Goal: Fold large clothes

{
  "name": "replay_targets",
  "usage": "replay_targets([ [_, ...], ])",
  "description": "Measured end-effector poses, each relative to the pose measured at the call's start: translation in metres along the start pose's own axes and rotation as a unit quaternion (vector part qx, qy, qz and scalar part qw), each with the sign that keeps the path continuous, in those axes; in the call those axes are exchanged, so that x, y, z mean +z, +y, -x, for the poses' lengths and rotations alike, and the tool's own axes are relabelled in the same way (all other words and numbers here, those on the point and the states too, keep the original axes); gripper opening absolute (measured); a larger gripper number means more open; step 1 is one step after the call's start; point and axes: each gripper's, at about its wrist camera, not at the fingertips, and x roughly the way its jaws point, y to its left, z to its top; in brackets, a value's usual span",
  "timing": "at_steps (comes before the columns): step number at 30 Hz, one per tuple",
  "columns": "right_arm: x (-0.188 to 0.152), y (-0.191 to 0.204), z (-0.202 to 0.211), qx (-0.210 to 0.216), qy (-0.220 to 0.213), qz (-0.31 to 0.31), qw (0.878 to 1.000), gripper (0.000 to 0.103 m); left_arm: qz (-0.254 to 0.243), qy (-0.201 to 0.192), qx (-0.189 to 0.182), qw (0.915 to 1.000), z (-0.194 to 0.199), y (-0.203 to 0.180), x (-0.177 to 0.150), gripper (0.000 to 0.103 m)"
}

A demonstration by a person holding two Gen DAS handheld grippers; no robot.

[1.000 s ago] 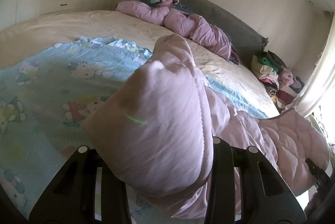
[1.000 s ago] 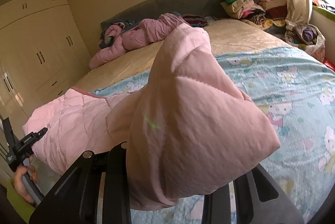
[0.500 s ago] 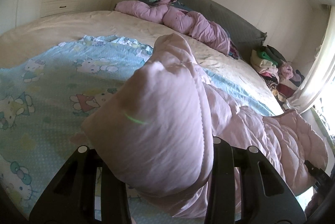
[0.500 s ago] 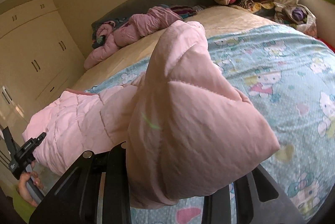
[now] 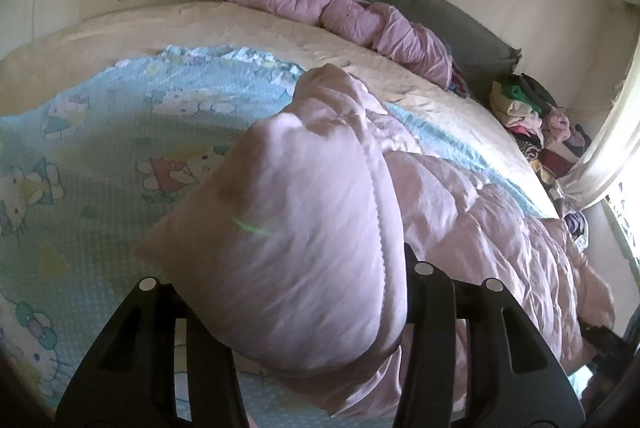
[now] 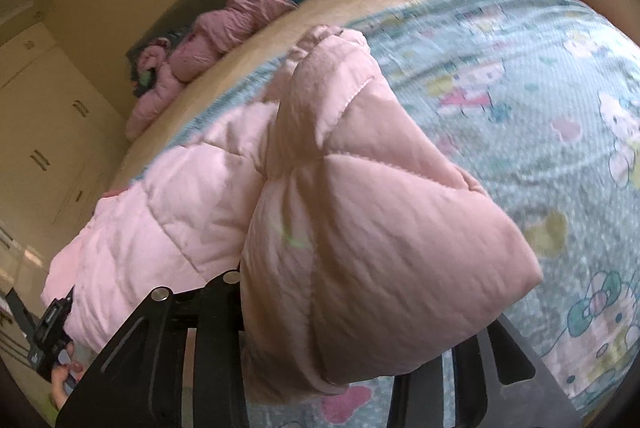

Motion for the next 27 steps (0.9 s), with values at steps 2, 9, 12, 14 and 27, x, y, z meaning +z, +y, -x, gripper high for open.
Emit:
replay_targets([
  [2, -0.002, -0.005, -0.006, -0.004, 0.009, -0.017, 1.000, 0.040, 0.003, 0.004, 0.000, 1.0000, -0.001, 0.002, -0.001, 0.041],
  [9, -0.006, -0.018, -0.023, -0.015, 0.038, -0.070, 0.997, 0.073, 0.014, 0.021, 0.006, 0.9997, -0.008, 0.006, -0.003, 0.048],
  [12, -0.007, -0.027, -0.019, -0.018, 0.045, -0.082, 0.995, 0.084, 0.024, 0.026, 0.005, 0.9994, -0.009, 0.010, -0.003, 0.053],
  [14, -0.007, -0.027, -0.017, -0.023, 0.046, -0.075, 0.996, 0.090, 0.027, 0.028, 0.005, 0.9992, -0.009, 0.010, -0.003, 0.055],
  [27, -0.006, -0.027, 0.036, -0.073, 0.014, -0.021, 0.997, 0.094, 0.012, -0.001, 0.033, 0.9994, 0.023, 0.010, -0.002, 0.093],
])
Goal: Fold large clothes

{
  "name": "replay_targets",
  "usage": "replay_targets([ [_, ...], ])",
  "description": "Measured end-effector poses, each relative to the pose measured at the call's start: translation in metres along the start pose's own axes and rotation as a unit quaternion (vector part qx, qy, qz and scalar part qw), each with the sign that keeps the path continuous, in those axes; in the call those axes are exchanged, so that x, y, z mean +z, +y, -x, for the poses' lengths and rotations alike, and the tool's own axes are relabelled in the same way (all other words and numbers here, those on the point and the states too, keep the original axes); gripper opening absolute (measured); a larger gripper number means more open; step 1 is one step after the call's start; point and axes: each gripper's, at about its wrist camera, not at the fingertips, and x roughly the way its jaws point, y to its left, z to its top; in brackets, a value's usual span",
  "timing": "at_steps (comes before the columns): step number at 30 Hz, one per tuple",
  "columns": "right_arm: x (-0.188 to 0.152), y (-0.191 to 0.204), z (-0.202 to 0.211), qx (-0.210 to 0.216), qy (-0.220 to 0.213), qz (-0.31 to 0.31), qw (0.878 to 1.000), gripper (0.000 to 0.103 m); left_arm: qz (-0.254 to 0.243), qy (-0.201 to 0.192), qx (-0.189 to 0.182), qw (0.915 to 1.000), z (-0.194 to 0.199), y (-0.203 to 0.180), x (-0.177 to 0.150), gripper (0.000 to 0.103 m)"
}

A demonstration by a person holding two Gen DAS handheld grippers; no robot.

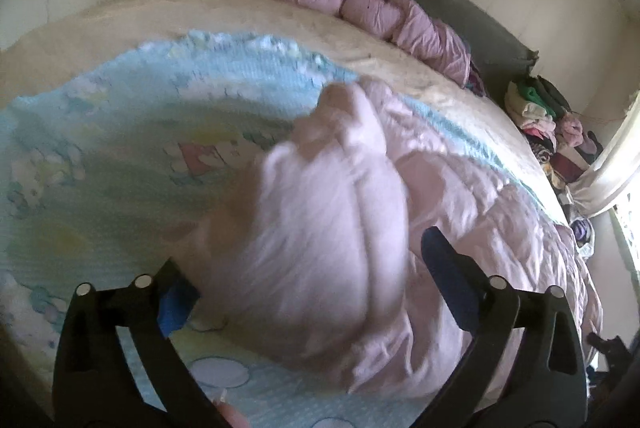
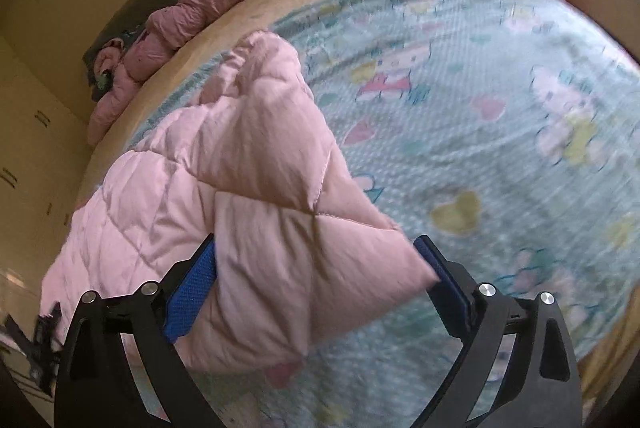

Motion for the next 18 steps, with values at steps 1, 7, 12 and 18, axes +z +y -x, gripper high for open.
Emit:
replay_targets([
  [1, -0.001, 0.002, 0.010, -0.008, -0.013, 0.017, 1.000, 0.094, -0.004, -0.008, 0.003, 1.0000, 0.006, 0.000, 0.001, 0.093],
  [7, -0.010, 0.017, 0.061, -0.011, -0.083, 0.084, 0.993, 0.095, -0.058, -0.055, 0.018, 0.9966, 0.062, -0.008, 0.001, 0.094],
  [12, -0.028, 0.034, 0.112, 0.003, -0.141, 0.152, 0.978, 0.099, -0.090, -0.073, 0.005, 0.9932, 0.107, -0.019, -0.010, 0.094],
  [18, -0.055, 0.057, 0.148, 0.041, -0.147, 0.198, 0.968, 0.099, -0.122, -0.076, -0.019, 0.9894, 0.142, -0.037, -0.033, 0.094],
])
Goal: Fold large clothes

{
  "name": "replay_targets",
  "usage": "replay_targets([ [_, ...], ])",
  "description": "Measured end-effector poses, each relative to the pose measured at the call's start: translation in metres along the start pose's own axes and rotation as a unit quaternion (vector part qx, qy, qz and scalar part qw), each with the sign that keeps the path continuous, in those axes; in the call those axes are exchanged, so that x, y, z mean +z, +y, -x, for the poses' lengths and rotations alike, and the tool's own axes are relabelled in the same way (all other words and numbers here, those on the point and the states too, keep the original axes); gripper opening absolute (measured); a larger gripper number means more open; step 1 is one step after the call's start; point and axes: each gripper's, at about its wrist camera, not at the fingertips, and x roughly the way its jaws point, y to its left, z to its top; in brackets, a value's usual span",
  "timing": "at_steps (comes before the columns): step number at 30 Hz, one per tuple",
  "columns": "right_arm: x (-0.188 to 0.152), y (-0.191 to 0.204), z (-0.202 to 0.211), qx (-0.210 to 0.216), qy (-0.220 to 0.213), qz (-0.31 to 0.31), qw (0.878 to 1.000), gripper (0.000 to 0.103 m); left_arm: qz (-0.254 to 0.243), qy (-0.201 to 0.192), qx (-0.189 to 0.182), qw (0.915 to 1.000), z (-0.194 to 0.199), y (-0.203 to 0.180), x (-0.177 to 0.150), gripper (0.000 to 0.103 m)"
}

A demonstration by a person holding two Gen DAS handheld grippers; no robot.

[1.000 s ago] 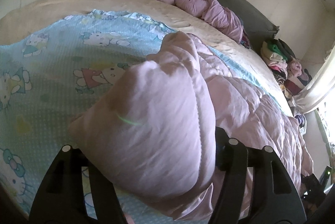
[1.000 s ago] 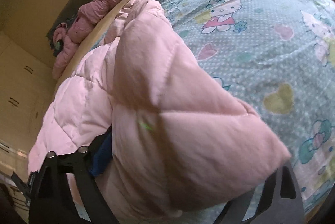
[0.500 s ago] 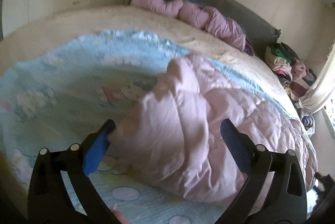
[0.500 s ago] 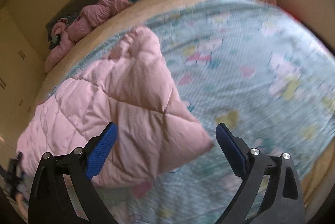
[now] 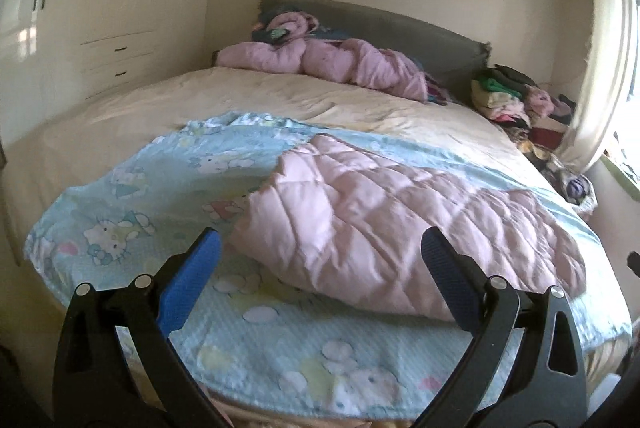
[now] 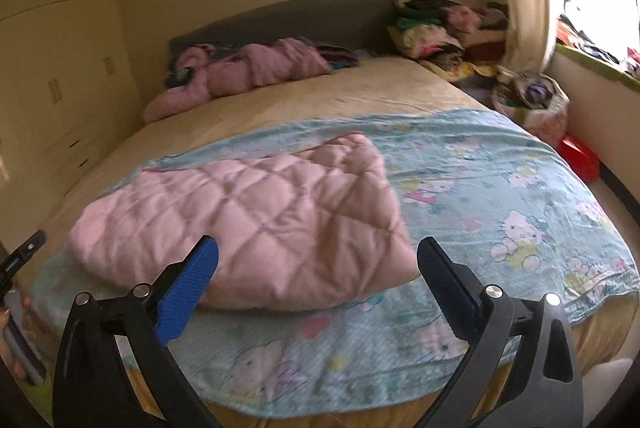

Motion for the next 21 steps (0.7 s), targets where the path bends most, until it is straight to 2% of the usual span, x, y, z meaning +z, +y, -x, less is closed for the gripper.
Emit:
replay_targets([
  [4, -0.014, 0.021, 0.014, 0.030, 0.013, 0.014, 0.999, 0.099, -0.013, 0.012, -0.023, 0.9996, 0.014, -0.016, -0.012, 0.094],
  [11, -0.046, 0.032, 0.016, 0.022, 0.053, 0.003, 0.998, 0.099, -0.033, 0.036, -0.045, 0.9978, 0.031, -0.039, -0.039, 0.094],
  [14, -0.056, 0.036, 0.011, 0.032, 0.070, 0.003, 0.997, 0.099, -0.032, 0.047, -0.049, 0.9972, 0.032, -0.044, -0.046, 0.094],
  [21, -0.059, 0.040, 0.016, 0.042, 0.064, 0.010, 0.997, 0.099, -0.040, 0.046, -0.047, 0.9970, 0.038, -0.051, -0.049, 0.094],
])
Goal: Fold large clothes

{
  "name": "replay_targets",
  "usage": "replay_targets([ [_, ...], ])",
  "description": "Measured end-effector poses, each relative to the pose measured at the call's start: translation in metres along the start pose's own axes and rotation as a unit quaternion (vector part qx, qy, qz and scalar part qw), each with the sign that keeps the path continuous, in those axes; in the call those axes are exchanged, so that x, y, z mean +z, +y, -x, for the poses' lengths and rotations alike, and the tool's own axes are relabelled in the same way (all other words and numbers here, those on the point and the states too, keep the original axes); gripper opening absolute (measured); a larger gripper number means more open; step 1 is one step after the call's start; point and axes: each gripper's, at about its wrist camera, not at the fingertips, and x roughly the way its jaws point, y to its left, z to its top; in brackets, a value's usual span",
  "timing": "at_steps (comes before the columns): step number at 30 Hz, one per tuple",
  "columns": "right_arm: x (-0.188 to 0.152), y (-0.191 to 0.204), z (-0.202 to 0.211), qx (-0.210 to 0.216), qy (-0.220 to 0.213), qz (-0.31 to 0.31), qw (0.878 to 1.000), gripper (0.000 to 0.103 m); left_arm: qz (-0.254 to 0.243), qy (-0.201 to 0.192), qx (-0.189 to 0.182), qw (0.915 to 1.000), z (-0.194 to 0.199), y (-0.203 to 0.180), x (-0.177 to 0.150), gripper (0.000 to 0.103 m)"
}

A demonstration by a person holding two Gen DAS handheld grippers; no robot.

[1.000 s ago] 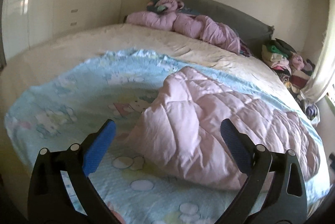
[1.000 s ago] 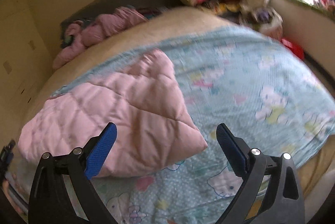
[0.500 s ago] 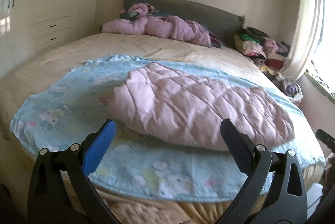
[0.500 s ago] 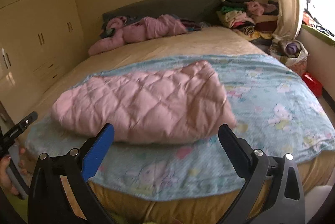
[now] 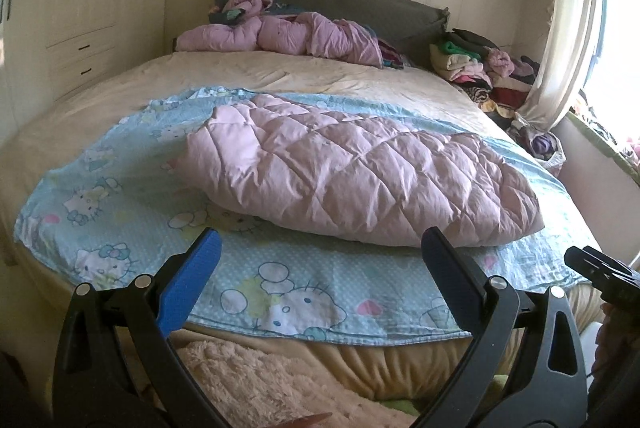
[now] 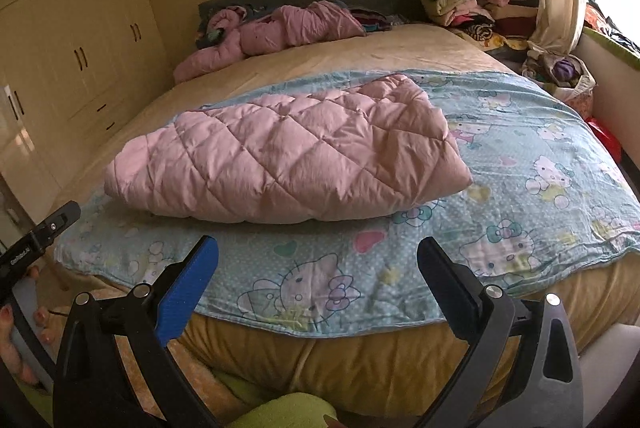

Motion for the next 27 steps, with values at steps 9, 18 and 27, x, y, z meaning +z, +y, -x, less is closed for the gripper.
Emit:
replay_targets([
  [9, -0.0010, 0.0049, 0.0025, 0.002, 0.001, 0.007, 1.000, 0.099, 0.000, 0.001, 0.003, 1.0000, 0.0008, -0.0008, -0.0006, 0.094],
  [18, -0.0015, 0.0067, 0.0026, 0.004, 0.001, 0.007, 1.000, 0.099, -0.001, 0.003, 0.007, 1.0000, 0.0022, 0.0036, -0.0023, 0.094],
  [27, -0.0018, 0.0071, 0.0041, 0.001, -0.002, 0.009, 1.000, 0.099, -0.003, 0.005, 0.011, 0.9999, 0.0011, 0.0046, -0.0031, 0.094],
])
